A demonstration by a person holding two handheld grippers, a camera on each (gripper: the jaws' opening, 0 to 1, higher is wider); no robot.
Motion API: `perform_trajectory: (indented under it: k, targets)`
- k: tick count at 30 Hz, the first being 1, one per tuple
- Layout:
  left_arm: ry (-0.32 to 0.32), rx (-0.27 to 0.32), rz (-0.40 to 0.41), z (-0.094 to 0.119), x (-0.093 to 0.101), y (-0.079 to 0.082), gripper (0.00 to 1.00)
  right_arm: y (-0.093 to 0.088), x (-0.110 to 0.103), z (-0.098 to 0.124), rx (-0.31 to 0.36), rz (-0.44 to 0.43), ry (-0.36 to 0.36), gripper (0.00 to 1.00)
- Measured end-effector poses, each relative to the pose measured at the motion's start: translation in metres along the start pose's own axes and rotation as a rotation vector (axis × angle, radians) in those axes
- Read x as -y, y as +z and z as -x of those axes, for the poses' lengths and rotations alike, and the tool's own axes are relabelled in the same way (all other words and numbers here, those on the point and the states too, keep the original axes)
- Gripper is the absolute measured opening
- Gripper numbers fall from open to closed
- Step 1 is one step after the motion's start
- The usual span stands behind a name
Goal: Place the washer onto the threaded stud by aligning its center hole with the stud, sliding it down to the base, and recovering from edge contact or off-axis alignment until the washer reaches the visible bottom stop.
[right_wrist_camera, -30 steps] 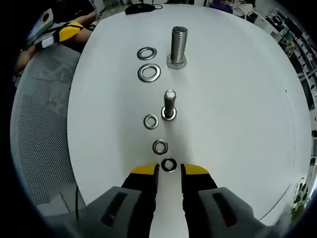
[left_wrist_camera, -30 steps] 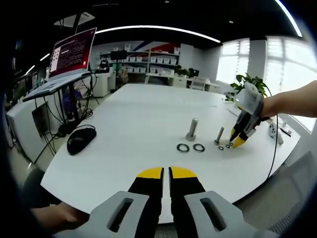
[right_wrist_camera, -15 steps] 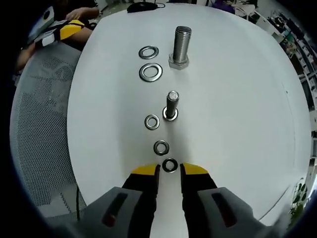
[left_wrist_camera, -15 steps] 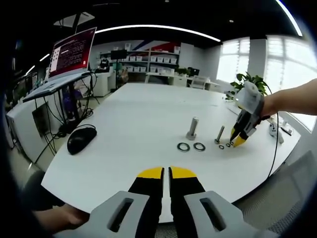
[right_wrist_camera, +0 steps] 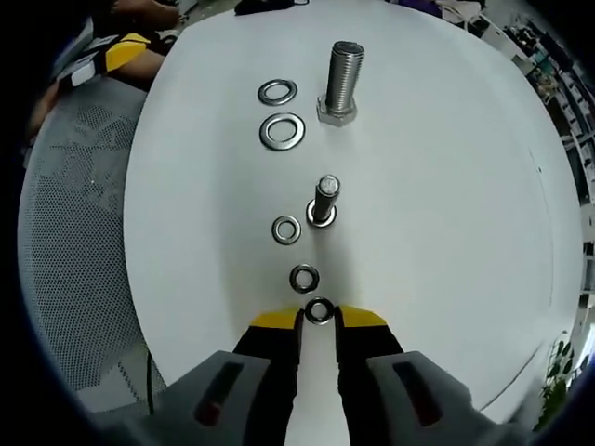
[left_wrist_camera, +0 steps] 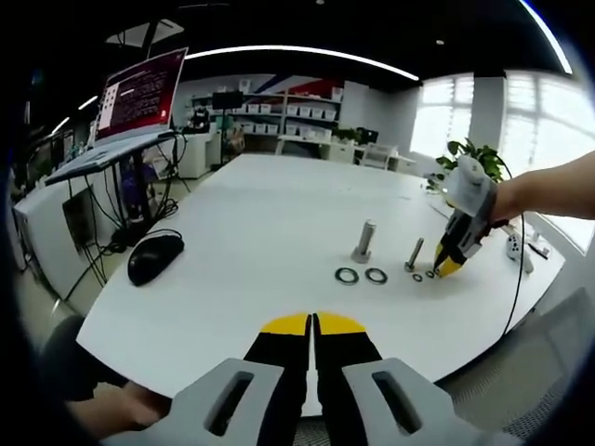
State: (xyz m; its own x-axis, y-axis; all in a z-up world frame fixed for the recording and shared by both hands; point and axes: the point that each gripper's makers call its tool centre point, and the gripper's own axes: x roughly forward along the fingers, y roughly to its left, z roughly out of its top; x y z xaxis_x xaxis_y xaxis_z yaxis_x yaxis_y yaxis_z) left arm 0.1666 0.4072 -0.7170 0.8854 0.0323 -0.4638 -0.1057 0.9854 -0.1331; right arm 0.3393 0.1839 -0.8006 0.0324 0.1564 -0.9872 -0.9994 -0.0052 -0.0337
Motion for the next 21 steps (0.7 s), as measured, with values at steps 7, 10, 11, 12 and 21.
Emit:
perform_trajectory:
  k: [7,10,11,12,21]
  targets:
    - [-0.002,-0.003,-0.004,-0.0003,0.0004,-0.0005,0.00,-0.0003,-0.0005,0.0006,0.000,-0.011,-0.006,0.15]
    - [-0.002,-0.002,-0.004,-0.0002,0.0006,-0.0002,0.00,-0.0002,0.0002,0.0006,0.001,-0.028,-0.006,0.15]
    - [-0.002,-0.002,-0.005,-0.0002,0.0007,-0.0002,0.00,-0.0004,0.0003,0.0007,0.003,-0.035,-0.005,0.15]
    - [-0.002,-0.001,-0.004,-0.0001,0.0007,0.0000,0.00,-0.0004,0.0008,0.0008,0.006,-0.044,-0.004,0.15]
    - [-0.001,-0.003,-0.007,0.0000,0.0007,-0.0002,0.00,-0.0010,-0.0006,0.0017,0.007,-0.054,-0.042,0.15]
